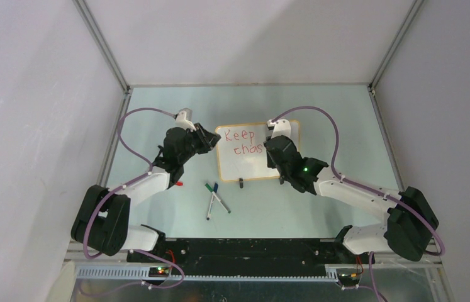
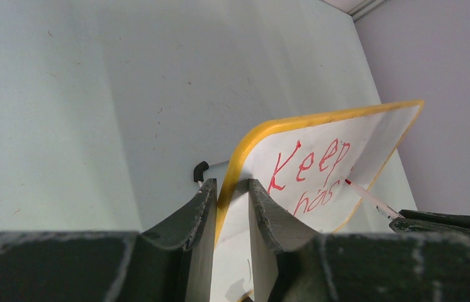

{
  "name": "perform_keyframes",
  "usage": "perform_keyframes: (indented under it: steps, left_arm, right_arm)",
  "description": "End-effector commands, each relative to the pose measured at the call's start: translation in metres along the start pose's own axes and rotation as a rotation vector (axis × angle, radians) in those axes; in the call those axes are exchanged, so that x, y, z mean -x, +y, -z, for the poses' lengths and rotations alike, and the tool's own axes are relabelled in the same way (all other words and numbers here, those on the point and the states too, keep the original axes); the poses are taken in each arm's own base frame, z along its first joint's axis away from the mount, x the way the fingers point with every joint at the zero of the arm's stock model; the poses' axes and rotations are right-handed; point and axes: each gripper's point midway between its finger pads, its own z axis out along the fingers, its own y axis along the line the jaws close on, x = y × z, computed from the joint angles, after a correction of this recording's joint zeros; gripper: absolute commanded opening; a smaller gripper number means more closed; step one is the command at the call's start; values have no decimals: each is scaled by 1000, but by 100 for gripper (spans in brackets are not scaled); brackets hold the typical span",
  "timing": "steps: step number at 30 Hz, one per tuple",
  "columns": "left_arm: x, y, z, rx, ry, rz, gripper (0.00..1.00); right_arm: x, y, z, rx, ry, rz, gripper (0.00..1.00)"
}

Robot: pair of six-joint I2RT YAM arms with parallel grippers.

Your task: Write a sentence on the whiteboard

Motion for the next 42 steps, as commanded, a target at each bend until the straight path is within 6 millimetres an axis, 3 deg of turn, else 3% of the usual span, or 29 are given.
perform_keyframes:
  steps: [1, 27, 37, 42]
  left_arm:
    - [28, -15, 3, -36, -81, -25, 27]
    - [30, -15, 5, -32, -88, -30, 27]
    - [30, -14, 5, -27, -89, -29, 27]
    - [30, -11, 6, -13, -94, -26, 27]
  right_arm:
    - [5, 2, -2, 6, -15, -24, 0]
    - [-13, -3, 8, -12, 62, -11, 0]
    - [17, 5, 29, 72, -59, -60, 0]
    - [29, -6, 52, 105, -145, -87, 0]
